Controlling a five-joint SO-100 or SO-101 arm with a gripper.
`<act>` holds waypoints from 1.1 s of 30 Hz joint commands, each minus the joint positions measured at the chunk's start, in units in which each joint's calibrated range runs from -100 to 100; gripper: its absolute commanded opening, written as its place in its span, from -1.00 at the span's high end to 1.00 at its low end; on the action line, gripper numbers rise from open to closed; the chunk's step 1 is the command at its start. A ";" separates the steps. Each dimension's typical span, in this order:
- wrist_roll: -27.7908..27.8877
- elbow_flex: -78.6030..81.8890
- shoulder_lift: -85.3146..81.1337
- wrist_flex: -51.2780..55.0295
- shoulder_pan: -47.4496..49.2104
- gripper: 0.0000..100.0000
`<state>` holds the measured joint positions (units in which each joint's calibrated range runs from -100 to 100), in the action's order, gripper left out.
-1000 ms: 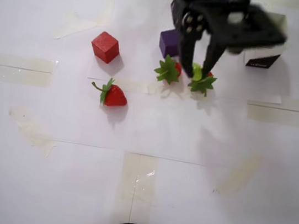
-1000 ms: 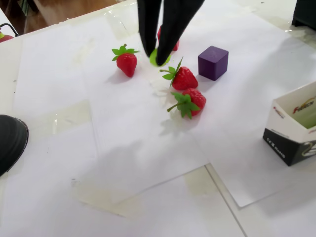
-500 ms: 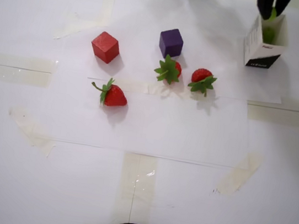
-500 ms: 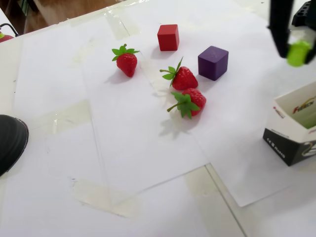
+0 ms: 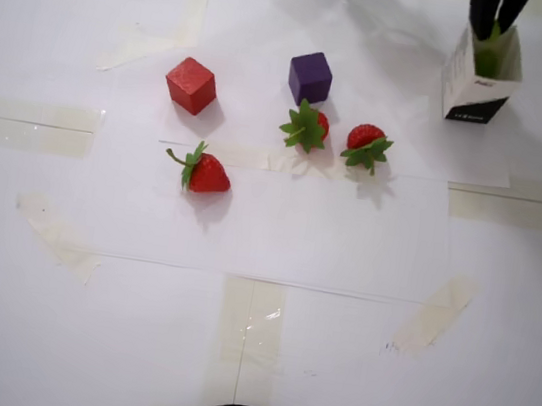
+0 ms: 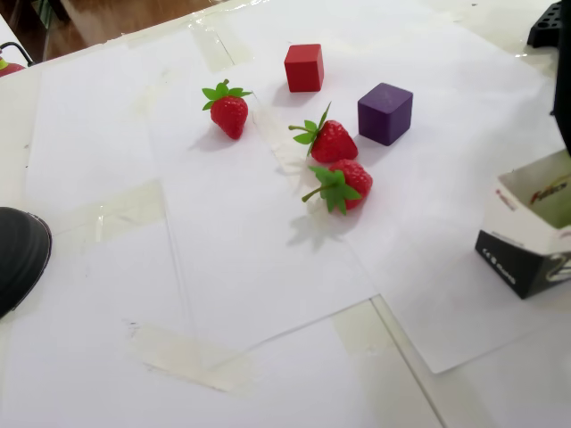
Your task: Pick up the grapes and place them in the box.
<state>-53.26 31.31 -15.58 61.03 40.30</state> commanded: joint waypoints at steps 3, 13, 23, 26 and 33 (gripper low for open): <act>0.63 -1.04 -1.27 -1.39 0.95 0.89; 1.90 -5.04 1.48 -2.69 0.29 0.84; 2.20 -7.58 3.55 -3.59 0.22 0.68; 2.00 -8.40 3.98 -3.67 0.36 0.64; 1.95 -13.77 4.84 -0.49 0.07 0.60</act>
<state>-51.50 25.16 -10.59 58.34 40.97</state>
